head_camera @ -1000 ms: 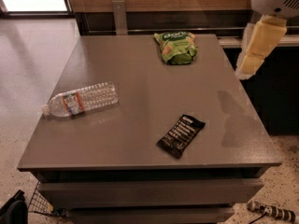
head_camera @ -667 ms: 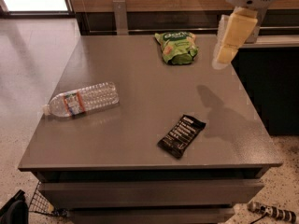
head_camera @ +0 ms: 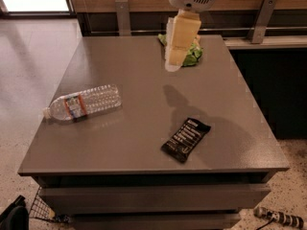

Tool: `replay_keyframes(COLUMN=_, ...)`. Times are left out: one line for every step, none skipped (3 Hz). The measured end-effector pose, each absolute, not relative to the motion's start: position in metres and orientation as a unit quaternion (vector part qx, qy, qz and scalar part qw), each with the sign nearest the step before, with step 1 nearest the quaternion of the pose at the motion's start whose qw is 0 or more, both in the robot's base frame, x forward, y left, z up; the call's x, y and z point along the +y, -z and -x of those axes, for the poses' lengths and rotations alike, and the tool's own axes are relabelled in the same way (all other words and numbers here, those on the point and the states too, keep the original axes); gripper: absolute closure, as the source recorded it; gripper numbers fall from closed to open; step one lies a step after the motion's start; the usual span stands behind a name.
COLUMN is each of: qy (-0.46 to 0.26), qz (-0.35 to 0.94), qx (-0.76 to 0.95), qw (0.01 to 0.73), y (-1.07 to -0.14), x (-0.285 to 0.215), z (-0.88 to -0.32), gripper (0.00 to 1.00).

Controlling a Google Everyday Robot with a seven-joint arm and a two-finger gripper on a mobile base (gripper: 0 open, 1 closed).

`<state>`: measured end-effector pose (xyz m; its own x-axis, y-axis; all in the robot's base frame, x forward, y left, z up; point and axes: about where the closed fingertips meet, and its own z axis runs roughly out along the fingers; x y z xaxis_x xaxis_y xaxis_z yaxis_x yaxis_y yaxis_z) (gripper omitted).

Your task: Place water bottle upright

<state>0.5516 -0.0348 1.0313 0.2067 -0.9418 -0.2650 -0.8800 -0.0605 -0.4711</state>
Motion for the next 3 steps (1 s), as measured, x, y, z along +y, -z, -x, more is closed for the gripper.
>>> replay_keyframes(qy=0.050, qz=0.685, qx=0.673, qw=0.276, y=-1.0235, x=-0.0025, z=-0.5558, gripper=0.00)
replay_keyframes(qy=0.045, qz=0.672, qx=0.685, qw=0.278, y=-1.0259, x=-0.0046, z=-0.5544, gripper=0.00)
replay_keyframes(qy=0.045, qz=0.672, qx=0.685, qw=0.278, y=-1.0259, x=-0.0046, z=-0.5543, gripper=0.00)
